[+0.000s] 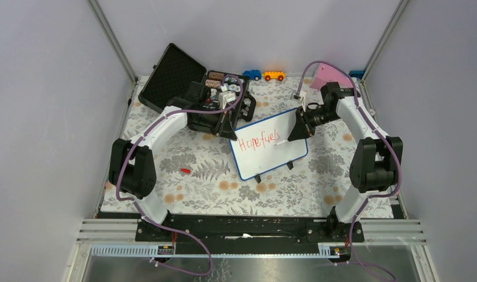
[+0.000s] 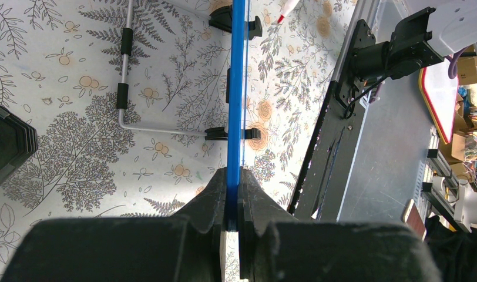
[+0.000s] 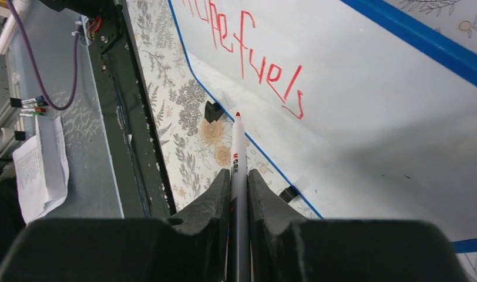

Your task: Write a sentence on the whiteboard

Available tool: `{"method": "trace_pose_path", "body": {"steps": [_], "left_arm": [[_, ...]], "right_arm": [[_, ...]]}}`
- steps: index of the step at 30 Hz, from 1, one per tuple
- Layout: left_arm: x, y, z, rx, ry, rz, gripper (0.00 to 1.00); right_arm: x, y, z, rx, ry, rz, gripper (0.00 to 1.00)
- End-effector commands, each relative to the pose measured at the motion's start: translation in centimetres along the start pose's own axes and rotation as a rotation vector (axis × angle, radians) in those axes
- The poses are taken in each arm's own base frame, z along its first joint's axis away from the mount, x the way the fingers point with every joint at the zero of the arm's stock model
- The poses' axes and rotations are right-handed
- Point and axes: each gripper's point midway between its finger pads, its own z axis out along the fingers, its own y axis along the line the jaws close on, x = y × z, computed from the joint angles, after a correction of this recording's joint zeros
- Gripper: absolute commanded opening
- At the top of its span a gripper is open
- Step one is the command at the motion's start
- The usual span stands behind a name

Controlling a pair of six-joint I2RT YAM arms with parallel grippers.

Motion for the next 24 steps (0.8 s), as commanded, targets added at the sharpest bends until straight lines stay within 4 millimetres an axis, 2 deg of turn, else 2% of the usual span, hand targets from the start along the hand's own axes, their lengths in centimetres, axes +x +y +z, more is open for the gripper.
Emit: {"method": "trace_pose_path", "body": {"steps": [1, 5, 15, 24], "left_arm": [[-0.2, -0.1, 0.1, -0.012, 0.001, 0.056, 0.00], [-0.1, -0.1, 0.2, -0.012, 0.003, 0.052, 0.00], [-0.2, 0.0, 0.3, -0.011, 0.004, 0.051, 0.00], [-0.1, 0.0, 0.3, -0.010, 0.006, 0.048, 0.00]], "right_arm": [[-0.3, 2.2, -0.1, -0.041, -0.052, -0.009, 0.00], [0.1, 1.8, 1.3, 0.009, -0.066, -0.022, 0.00], [2.6, 3.1, 4.8, 0.036, -0.011, -0.085, 0.00], [2.8, 3.0, 6.6, 0.046, 0.003, -0.120, 0.00]]}}
